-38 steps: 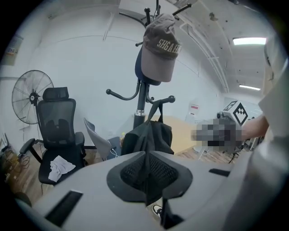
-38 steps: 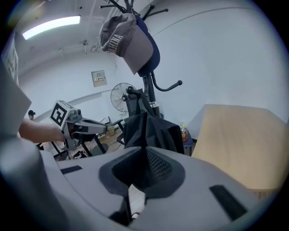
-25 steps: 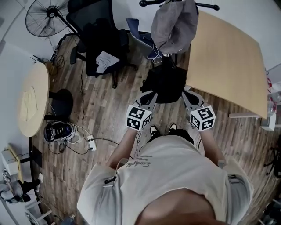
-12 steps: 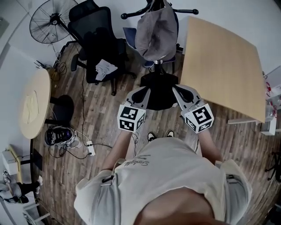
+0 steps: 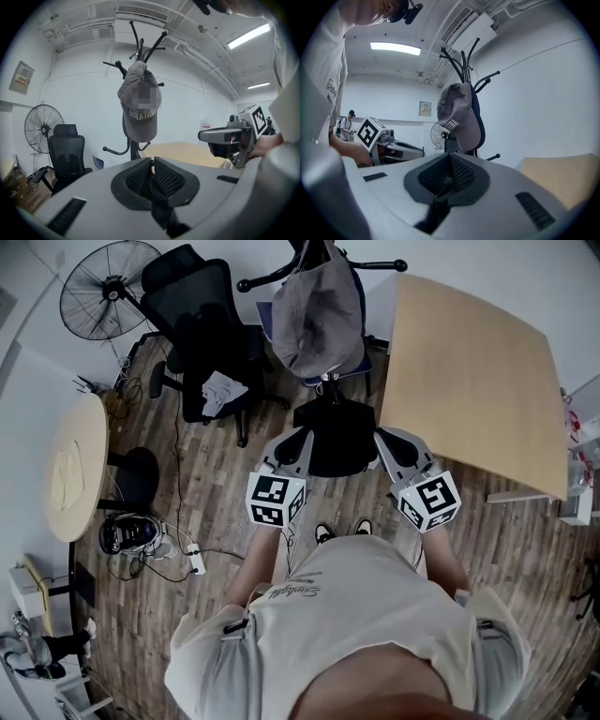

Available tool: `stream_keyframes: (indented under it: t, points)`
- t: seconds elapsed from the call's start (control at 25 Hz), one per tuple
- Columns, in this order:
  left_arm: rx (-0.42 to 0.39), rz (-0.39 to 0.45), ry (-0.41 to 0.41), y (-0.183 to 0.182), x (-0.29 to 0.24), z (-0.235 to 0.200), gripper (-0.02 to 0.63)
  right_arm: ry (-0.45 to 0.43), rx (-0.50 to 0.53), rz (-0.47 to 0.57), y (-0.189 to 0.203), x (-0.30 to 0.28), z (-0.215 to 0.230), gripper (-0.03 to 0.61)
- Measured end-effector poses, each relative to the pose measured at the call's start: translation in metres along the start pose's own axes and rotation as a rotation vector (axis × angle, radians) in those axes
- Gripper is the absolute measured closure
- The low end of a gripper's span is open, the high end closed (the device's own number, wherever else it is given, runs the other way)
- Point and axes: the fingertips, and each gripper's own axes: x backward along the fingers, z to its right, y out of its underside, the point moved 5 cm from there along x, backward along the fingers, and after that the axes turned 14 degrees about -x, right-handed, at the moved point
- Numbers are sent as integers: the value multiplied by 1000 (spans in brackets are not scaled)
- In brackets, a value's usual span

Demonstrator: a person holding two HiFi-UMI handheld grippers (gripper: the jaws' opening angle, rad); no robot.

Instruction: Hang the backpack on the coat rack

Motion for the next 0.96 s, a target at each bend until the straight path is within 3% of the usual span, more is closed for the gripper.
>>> stream_keyframes:
  t: [0.68,0.96]
  points:
    - [17,-47,-5,13,2,0,584,4,-20,-43,18,1,7,584]
    - [-33,-39,-1,10,0,4,584,17,1,-63,22,3,4,584]
